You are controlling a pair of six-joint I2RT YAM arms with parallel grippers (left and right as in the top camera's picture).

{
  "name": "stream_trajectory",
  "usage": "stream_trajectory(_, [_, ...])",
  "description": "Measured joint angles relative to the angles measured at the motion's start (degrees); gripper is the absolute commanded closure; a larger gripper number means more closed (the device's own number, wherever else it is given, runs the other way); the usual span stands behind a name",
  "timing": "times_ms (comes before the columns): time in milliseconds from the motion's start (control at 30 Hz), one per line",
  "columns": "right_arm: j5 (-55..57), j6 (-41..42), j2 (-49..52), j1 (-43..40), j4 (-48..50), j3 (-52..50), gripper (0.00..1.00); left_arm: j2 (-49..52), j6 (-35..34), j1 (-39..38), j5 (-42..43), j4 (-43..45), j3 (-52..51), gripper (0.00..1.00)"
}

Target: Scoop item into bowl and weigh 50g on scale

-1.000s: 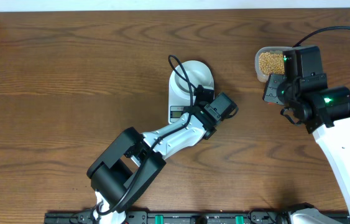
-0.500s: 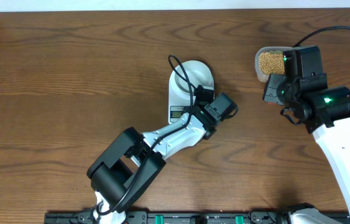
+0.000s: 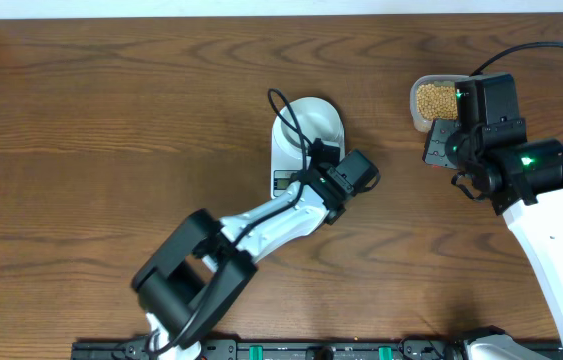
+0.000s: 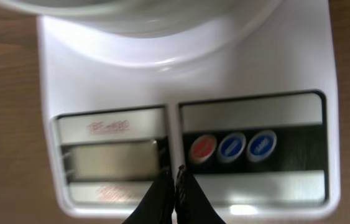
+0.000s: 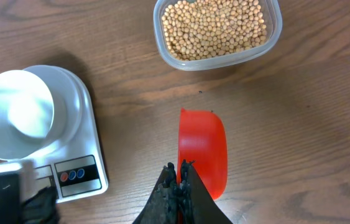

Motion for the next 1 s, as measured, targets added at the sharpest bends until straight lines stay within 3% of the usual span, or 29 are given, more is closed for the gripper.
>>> stream_trajectory(367, [1.6,-0.1,0.0,0.0,0.4,0.0,0.99,-12.9,0.0,0.1,0.0,-7.1,0.0,0.93])
stream_trajectory(733, [2.4,-1.9,0.0,0.0,2.4,0.0,0.99,-12.5,-1.4,0.1,0.1,-5.6,0.0,0.93])
stream_trajectory(1000, [2.5,-2.1,0.0,0.0,4.7,0.0,0.99,-4.4,-3.3,0.1,1.1,-2.8,0.0,0.93])
